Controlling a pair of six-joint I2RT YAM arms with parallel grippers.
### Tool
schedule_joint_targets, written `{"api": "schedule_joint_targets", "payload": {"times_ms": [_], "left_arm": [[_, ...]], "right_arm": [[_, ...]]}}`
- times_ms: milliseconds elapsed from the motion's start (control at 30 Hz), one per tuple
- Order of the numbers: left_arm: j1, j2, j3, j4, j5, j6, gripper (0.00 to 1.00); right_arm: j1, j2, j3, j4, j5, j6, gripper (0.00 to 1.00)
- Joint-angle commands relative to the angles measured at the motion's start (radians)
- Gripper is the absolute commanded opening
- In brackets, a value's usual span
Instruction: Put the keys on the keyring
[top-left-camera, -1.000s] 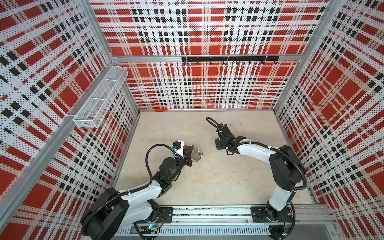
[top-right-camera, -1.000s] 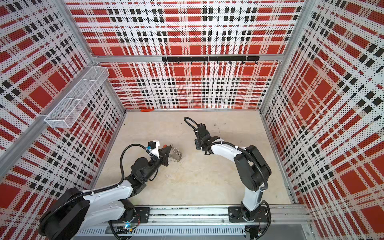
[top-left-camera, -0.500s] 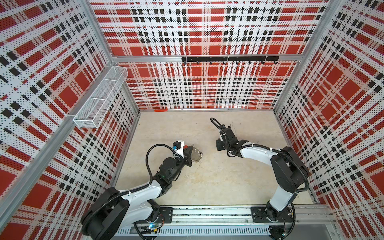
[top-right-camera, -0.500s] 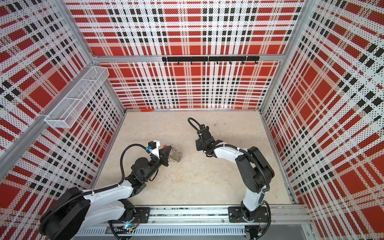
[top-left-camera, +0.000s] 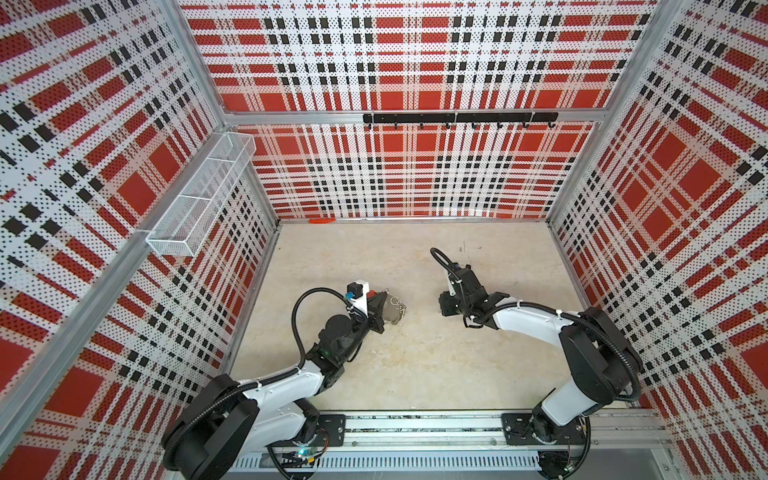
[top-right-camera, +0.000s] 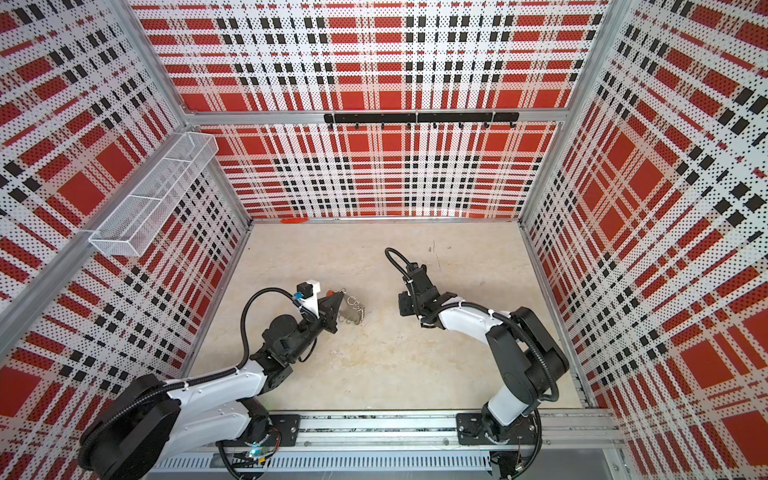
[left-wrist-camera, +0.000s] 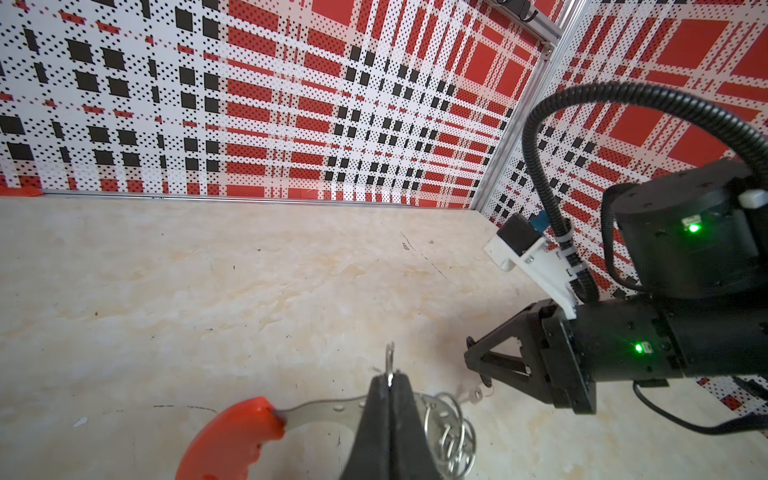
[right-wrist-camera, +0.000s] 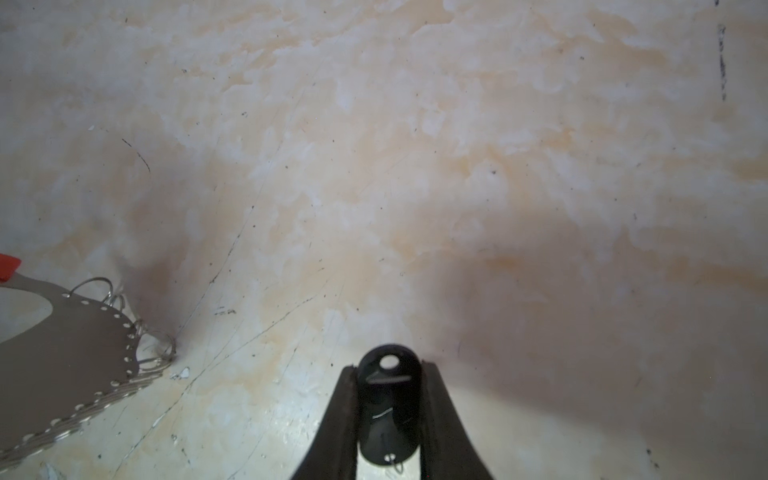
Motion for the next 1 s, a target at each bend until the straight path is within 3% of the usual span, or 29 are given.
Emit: {"api": "schedule_joint_targets", "payload": {"times_ms": [0, 433, 600, 700, 800, 967], "left_arm": [[-0.007, 0.004, 0.01, 0.053, 0.014, 0.008, 0.0], [-0.008, 0.009, 0.008, 0.052, 0.007, 0.009, 0.0], [-0.007, 0.008, 0.009, 0.052, 0.005, 0.01, 0.0], [-0.008, 0.009, 0.009, 0.052, 0.006, 0.01, 0.0], [-0.007, 0.009, 0.008, 0.052, 0.006, 0.01, 0.0], [-0.009, 0.006, 0.009, 0.052, 0.007, 0.01, 0.0]], "right_arm": [[-0.004, -0.021, -0.002, -0.012, 0.011, 0.007, 0.2], [-0.033, 0.216, 0.168, -0.017, 0.026, -0.007, 0.28], [-0.034, 0.247, 0.218, -0.048, 0.021, -0.003, 0.41], [-0.034, 0.227, 0.237, -0.06, 0.011, -0.004, 0.48], [-0.034, 0.167, 0.239, -0.098, 0.016, -0.011, 0.48], [-0.034, -0.005, 0.051, 0.007, 0.009, -0.007, 0.43]]}}
